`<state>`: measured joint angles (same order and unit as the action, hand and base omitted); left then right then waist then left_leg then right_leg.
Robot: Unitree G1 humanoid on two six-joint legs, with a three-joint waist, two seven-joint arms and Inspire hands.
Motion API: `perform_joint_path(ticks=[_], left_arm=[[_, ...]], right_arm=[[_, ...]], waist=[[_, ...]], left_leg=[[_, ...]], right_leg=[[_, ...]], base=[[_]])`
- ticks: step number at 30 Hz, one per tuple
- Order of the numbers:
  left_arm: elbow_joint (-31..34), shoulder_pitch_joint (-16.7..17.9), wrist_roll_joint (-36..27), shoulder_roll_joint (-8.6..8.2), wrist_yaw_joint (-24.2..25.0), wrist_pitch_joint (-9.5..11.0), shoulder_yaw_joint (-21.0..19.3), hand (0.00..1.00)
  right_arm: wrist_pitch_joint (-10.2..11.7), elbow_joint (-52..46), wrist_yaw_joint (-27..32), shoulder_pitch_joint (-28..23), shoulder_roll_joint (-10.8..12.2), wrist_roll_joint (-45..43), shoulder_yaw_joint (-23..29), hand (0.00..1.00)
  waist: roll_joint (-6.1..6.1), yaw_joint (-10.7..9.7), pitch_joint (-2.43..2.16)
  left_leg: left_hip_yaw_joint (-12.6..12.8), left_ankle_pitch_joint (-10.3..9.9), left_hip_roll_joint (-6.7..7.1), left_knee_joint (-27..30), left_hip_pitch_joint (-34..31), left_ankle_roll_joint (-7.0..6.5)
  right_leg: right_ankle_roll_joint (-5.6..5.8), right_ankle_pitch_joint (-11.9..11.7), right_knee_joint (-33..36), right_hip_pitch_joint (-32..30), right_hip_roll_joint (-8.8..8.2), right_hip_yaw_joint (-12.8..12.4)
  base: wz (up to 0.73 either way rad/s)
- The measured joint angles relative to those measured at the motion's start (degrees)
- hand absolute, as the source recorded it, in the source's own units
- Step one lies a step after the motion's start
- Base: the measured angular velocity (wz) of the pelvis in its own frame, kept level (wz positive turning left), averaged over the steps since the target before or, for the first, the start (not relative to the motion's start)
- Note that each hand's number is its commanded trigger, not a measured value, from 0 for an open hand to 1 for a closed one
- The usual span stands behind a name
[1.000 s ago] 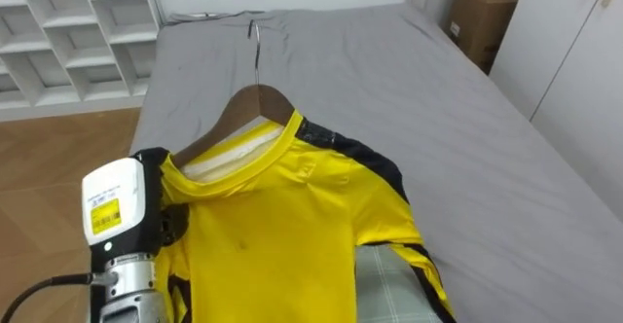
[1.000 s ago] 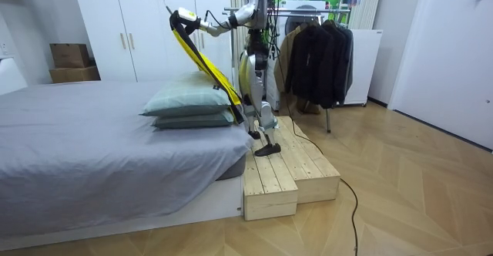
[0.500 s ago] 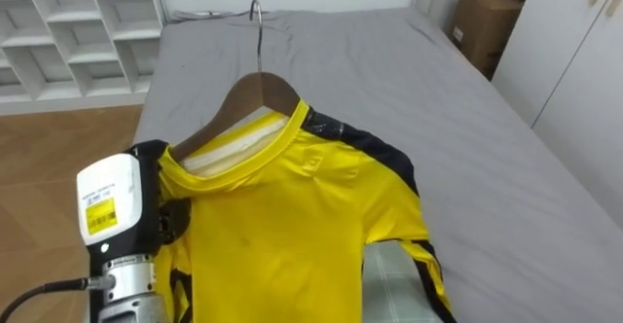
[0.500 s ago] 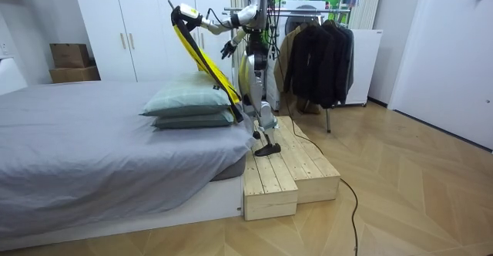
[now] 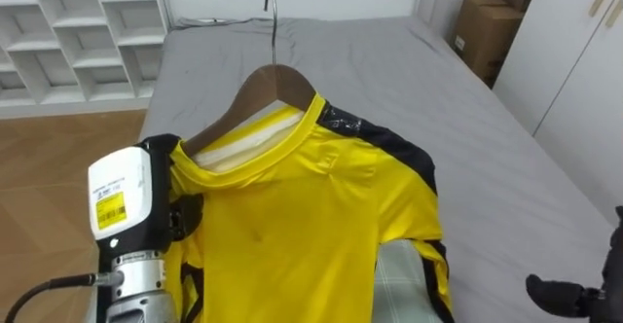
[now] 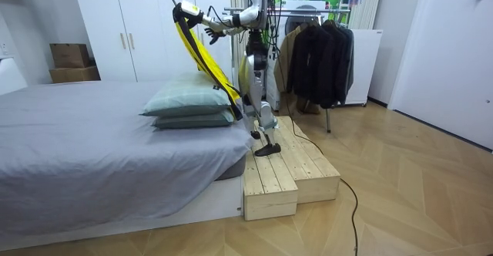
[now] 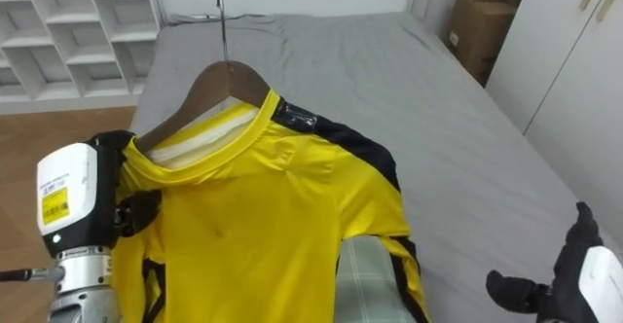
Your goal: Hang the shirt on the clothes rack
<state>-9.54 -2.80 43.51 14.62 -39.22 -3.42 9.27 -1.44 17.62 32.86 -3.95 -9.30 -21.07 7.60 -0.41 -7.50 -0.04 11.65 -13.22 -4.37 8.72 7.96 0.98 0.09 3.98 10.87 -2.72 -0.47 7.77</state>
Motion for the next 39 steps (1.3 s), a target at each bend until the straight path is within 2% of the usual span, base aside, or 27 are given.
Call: perform_joint_path(ticks=[3, 8, 10, 12, 16, 24, 35, 39], left_arm=[[0.07, 0.03, -0.03, -0.16, 0.10, -1.30, -0.03, 1.00], [0.50, 0.05, -0.02, -0.20, 2.65, -1.79, 0.04, 1.00], [1.62, 0.03, -0.02, -0.21, 3.75, -2.86, 0.01, 1.00], [2.62, 0.03, 0.01, -0.24, 4.00, -3.03, 0.03, 1.00], [5.12, 0.03, 0.06, -0.22, 4.03, -3.06, -0.08, 1.00], [5.31, 0.03, 0.58, -0.22, 4.75, -3.04, -0.09, 1.00], [5.86, 0.03, 2.39, -0.22, 6.25, -3.02, -0.11, 1.00], [7.93, 0.01, 4.42, -0.15, 6.26, -2.99, -0.12, 1.00]], right_arm=[[-1.12, -3.72, 0.02, 0.15, -0.02, -0.14, -1.63, 0.00], [-1.14, -8.08, -0.10, 0.70, -0.12, -4.47, -4.77, 0.00], [-1.80, -10.31, -0.71, 0.70, -0.38, -6.09, -6.26, 0.00], [-1.91, -11.90, -1.28, 0.71, -0.54, -6.71, -6.97, 0.00], [-1.96, -14.22, -2.10, 0.72, -1.40, -9.03, -8.47, 0.00], [-2.18, -18.10, -6.50, 0.93, -2.23, -11.02, -8.71, 0.00], [-2.13, -21.03, -9.22, 3.39, -2.45, -15.57, -8.88, 0.00], [-2.15, -22.13, -9.42, 4.00, -3.55, -16.03, -8.89, 0.00]], waist=[[0.04, 0.17, 0.00], [0.19, 0.28, 0.04], [0.32, 1.19, 0.02], [0.38, 1.41, 0.02], [0.57, 1.94, 0.04], [0.86, 3.19, 0.03], [0.15, 3.22, -0.10], [-0.25, 3.27, -0.15]], left_leg=[[0.19, 0.00, -0.04, -0.01, 0.45, 0.00], [0.76, -0.01, -0.17, -0.07, 0.63, 0.01], [0.99, -0.01, -0.20, -0.06, 0.63, 0.01], [1.00, -0.01, -0.21, -0.07, 0.63, 0.01], [1.01, -0.01, -0.16, -0.08, 0.64, 0.01], [0.80, -0.01, -0.14, -0.14, 0.39, 0.07], [0.78, -0.01, -0.13, -0.09, 0.18, 0.07], [0.74, -0.01, -0.16, -0.09, -0.12, 0.07]], right_leg=[[0.00, 0.00, 0.04, 0.22, 0.14, -0.46], [-0.15, -0.11, 0.03, 0.15, 0.39, -1.00], [-0.26, -0.18, 0.69, -0.50, 0.56, -1.27], [-0.27, -0.18, 0.78, -0.54, 0.55, -1.25], [-0.31, -0.27, 0.82, -0.54, 0.51, -1.29], [-0.31, -0.26, 0.82, -0.72, 0.54, -1.29], [-0.26, -0.23, 0.39, -0.69, 0.50, -1.17], [-0.26, -0.23, 0.03, -0.68, 0.49, -1.13]], base=[[-0.07], [-0.06], [-0.13], [-0.04], [0.00], [0.00], [0.00], [0.00]])
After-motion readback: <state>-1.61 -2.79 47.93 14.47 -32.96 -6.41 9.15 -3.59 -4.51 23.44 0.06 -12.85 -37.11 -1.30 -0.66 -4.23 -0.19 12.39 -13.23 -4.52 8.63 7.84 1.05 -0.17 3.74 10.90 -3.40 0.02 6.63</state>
